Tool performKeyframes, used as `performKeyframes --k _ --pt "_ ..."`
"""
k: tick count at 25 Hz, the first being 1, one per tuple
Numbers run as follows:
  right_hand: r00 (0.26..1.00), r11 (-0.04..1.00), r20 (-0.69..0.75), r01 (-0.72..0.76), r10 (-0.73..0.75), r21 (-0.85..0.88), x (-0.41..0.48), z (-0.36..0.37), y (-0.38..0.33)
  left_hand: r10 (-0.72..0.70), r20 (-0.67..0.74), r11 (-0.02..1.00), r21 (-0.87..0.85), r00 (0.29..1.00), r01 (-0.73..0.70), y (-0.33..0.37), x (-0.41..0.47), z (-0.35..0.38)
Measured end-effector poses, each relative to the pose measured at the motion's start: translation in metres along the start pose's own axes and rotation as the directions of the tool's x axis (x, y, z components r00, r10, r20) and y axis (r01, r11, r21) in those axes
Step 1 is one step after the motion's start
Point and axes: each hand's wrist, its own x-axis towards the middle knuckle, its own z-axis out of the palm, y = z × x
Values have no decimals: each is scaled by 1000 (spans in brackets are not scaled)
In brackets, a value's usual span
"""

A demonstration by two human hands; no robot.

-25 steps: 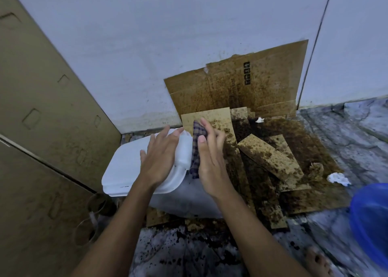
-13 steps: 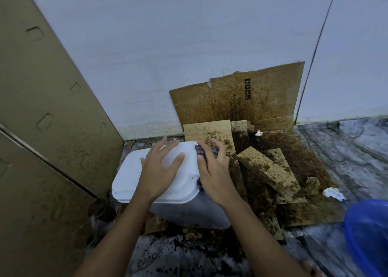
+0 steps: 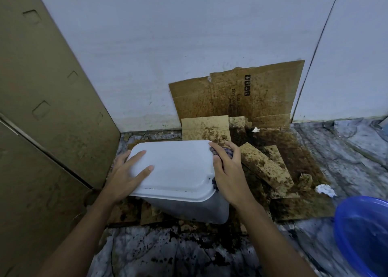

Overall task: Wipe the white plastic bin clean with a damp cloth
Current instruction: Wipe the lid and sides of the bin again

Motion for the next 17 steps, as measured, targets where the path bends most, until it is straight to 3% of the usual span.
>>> performKeyframes --k 12,17 --pt "998 995 -66 -15 22 102 -13 -14 29 107 13 994 -35 994 -107 -3 2 11" --pt "994 986 -94 -34 50 161 -15 -26 39 140 -19 982 -126 990 -141 5 -5 16"
